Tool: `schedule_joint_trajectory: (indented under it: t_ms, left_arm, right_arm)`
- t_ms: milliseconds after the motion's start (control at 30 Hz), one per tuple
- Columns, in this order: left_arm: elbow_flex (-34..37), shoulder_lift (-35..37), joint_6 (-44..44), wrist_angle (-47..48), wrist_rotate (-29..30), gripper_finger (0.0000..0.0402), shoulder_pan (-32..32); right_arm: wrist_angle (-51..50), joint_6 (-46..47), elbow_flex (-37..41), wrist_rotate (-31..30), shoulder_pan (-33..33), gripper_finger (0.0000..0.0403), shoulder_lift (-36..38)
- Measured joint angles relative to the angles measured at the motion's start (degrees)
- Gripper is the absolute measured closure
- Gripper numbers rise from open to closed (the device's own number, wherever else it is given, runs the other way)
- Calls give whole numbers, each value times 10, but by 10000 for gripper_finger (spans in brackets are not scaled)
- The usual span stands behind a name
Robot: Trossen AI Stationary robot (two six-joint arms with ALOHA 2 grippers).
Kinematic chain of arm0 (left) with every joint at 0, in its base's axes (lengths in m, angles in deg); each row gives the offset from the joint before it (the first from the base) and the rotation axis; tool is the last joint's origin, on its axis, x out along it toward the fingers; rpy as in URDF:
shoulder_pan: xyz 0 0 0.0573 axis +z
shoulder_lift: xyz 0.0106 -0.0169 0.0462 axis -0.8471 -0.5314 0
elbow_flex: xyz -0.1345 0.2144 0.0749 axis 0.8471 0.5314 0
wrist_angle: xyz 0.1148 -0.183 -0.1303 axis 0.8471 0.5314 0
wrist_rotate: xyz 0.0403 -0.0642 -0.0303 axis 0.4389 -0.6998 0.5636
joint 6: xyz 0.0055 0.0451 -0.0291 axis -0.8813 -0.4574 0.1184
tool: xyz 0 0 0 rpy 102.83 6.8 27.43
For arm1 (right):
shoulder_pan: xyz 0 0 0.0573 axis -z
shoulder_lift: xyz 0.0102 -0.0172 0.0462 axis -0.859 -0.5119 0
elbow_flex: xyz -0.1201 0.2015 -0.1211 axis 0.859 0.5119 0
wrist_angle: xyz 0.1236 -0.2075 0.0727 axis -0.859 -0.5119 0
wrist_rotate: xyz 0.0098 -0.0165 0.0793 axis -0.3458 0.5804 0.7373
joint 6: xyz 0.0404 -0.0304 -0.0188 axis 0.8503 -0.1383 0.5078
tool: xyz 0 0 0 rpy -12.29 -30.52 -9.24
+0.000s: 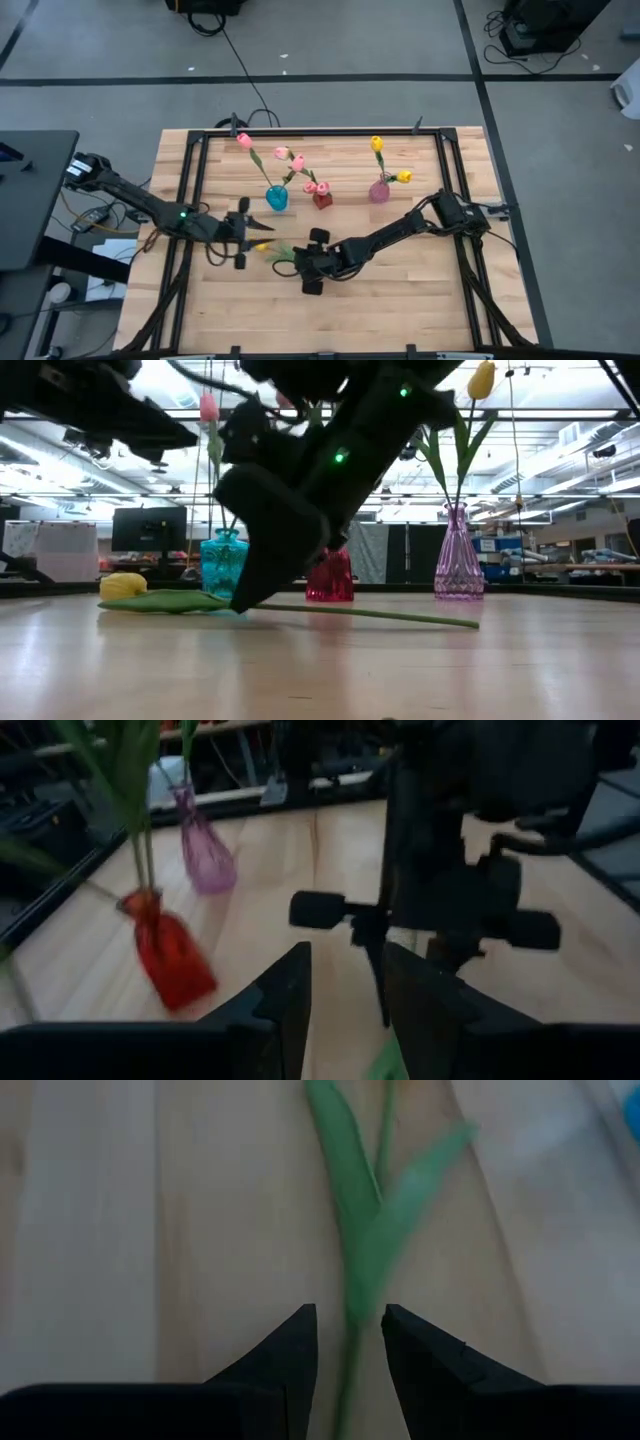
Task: Sort flowers into vase by color
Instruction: Put the yellow flower into the pink vase
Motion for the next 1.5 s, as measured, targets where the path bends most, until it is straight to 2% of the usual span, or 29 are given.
schedule_joint_trajectory:
  t_ms: [233, 333, 467, 567, 667, 867, 1033, 1200, 1400, 1500]
  left_arm:
    - [-7, 38, 9, 13, 12, 270, -12]
    - [-3, 50, 10, 23, 15, 270, -17]
    - [-4, 54, 10, 26, 19, 270, -19]
    - [-4, 56, 11, 32, 20, 270, -21]
    - [-4, 60, 11, 33, 19, 270, -26]
    - [-4, 68, 11, 36, 21, 270, -40]
    - [-4, 68, 16, 40, 21, 270, -43]
    - [-4, 68, 26, 51, 24, 270, -42]
    - [-4, 68, 23, 49, 31, 270, -42]
    - [-4, 68, 13, 50, 40, 270, -42]
  right_arm:
    - [0, -7, 7, 8, 15, 277, 0]
    - [4, -7, 9, 39, 20, 307, 0]
    - [-9, 18, 10, 71, 28, 382, 2]
    - [-18, 28, 9, 75, 30, 388, 6]
    - [-74, 39, 12, 74, 24, 393, 29]
    - [-164, 59, 28, 2, -31, 396, 137]
    - [-177, 115, 114, -72, -73, 396, 262]
    - [-142, 169, 224, -151, -123, 395, 397]
    - [-43, 167, 339, -294, -177, 395, 554]
    - [2, 133, 378, -364, -198, 395, 619]
